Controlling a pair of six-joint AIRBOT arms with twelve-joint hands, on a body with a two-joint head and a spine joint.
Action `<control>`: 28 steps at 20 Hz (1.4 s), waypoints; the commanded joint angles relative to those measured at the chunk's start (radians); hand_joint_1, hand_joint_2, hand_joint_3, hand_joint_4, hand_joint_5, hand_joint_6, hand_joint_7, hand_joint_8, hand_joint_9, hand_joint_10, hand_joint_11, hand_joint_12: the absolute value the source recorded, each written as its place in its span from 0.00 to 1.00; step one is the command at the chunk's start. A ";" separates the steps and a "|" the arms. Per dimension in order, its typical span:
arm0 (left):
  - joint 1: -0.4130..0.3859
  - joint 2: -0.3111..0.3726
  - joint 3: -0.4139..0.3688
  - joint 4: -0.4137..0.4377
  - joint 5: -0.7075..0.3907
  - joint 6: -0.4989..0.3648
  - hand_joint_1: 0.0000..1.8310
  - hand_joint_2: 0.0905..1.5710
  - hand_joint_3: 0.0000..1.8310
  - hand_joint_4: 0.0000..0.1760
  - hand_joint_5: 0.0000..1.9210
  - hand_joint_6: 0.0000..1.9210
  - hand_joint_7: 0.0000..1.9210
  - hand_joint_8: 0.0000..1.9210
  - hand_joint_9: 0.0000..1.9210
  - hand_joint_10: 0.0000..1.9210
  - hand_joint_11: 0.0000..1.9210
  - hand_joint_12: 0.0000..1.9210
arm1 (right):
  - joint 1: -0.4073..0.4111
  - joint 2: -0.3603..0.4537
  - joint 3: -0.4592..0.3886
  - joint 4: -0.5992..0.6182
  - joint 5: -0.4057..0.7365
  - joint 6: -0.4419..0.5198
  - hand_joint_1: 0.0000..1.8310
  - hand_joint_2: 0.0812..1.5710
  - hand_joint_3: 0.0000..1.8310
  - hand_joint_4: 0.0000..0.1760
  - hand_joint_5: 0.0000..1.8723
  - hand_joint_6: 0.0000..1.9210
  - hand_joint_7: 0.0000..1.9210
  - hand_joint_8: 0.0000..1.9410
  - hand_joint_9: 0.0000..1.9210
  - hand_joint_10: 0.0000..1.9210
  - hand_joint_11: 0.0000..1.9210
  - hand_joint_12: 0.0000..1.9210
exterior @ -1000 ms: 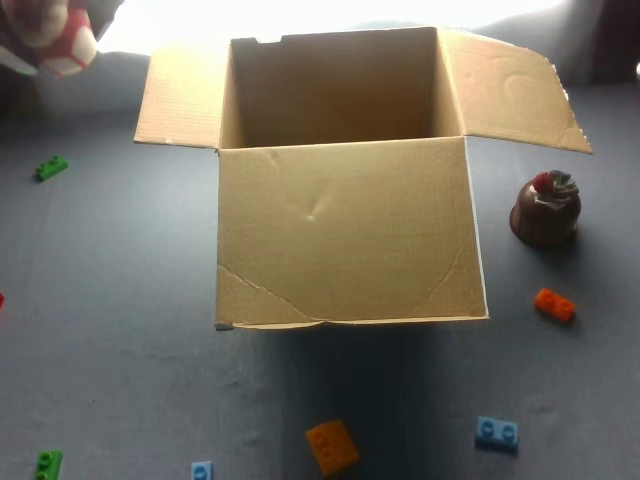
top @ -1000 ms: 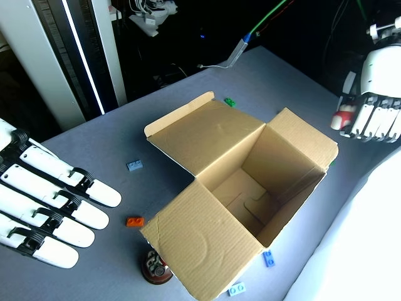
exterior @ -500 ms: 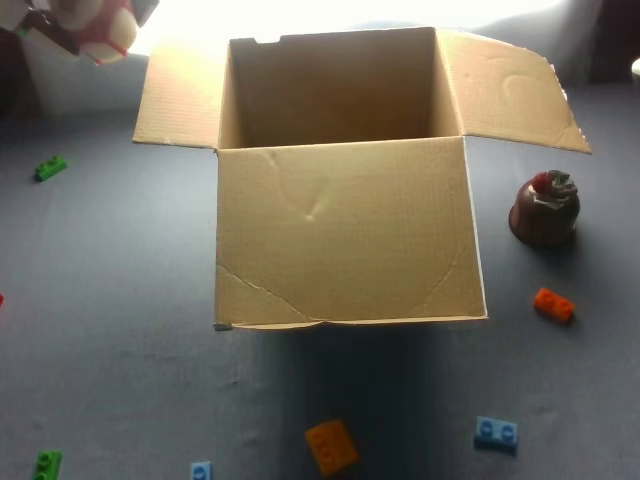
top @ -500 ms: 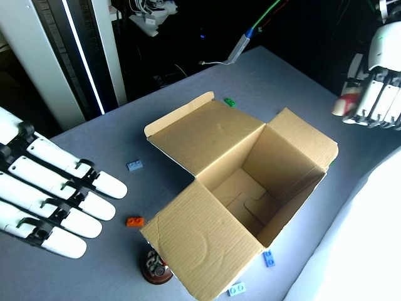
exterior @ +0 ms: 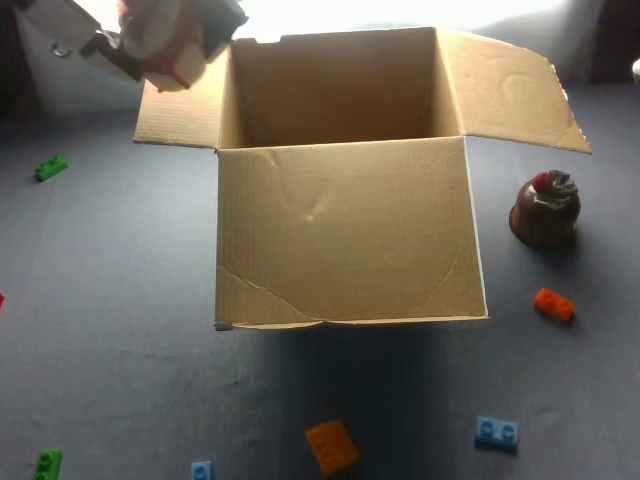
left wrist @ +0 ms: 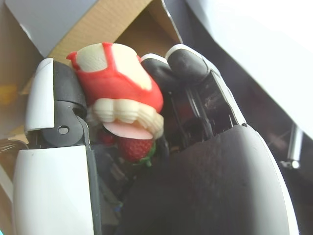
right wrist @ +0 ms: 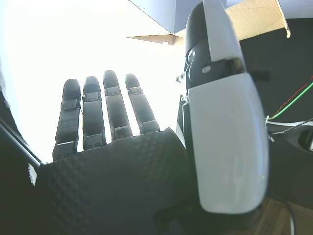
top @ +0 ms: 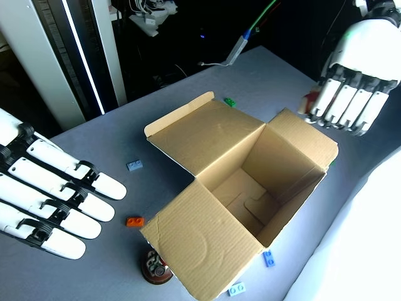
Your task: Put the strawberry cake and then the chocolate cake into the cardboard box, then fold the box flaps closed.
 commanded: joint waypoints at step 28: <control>0.065 -0.160 -0.115 0.039 0.257 0.081 0.60 0.83 0.00 0.03 0.31 0.77 0.33 0.84 0.24 0.79 0.19 0.94 | 0.011 0.013 0.003 0.007 0.081 -0.008 0.37 0.65 0.00 0.00 0.00 0.00 0.04 0.00 0.02 0.00 0.00 0.00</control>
